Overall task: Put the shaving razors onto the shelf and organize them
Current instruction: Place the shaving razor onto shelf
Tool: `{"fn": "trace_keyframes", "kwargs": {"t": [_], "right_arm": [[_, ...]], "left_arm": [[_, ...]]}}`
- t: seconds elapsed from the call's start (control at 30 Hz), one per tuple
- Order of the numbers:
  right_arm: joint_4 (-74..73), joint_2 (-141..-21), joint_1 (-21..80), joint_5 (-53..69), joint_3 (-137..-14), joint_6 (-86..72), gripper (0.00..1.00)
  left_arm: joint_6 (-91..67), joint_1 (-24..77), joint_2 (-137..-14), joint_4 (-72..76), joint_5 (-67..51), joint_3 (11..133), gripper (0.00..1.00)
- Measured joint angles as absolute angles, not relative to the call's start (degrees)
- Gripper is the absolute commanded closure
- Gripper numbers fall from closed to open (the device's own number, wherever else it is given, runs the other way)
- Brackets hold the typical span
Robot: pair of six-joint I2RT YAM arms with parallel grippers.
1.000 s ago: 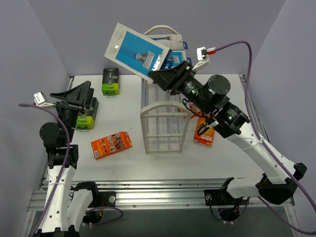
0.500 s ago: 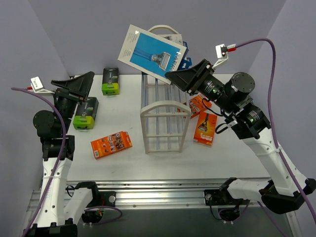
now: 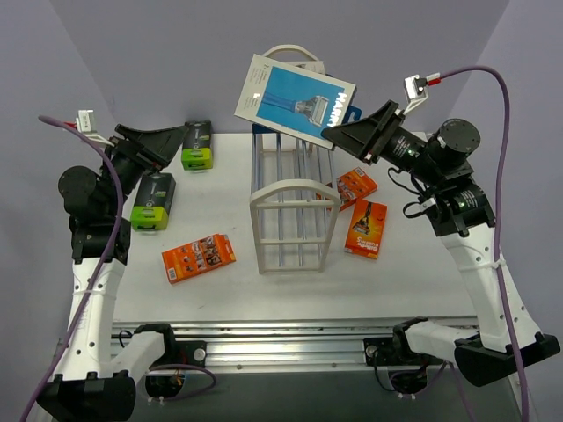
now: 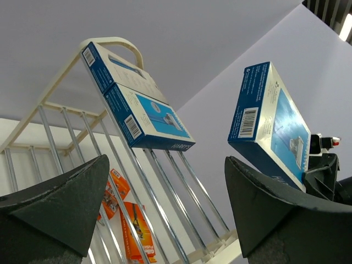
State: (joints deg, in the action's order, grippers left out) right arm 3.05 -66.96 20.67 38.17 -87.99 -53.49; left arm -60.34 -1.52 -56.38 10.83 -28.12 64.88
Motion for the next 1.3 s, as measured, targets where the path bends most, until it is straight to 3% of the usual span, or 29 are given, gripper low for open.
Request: {"fn": "trace_keyframes", "kwargs": {"t": [0.27,0.53,1.3], "right_arm": [[5.06,-67.07,12.45,48.34,-85.69,-57.71,1.00],[7.73,-67.29,10.46,55.05,-84.14,-59.16,1.00],[3.03,-70.28,10.09,59.29,-79.15,-54.72,1.00]], "left_arm": [[-55.64,-1.52,-56.38,10.07,-30.81,64.53,0.06],[-48.66,-1.10,-55.70,7.03,-31.38,62.02,0.06],[-35.57,2.04,-52.93,1.78,-27.51,51.59,0.06]]}}
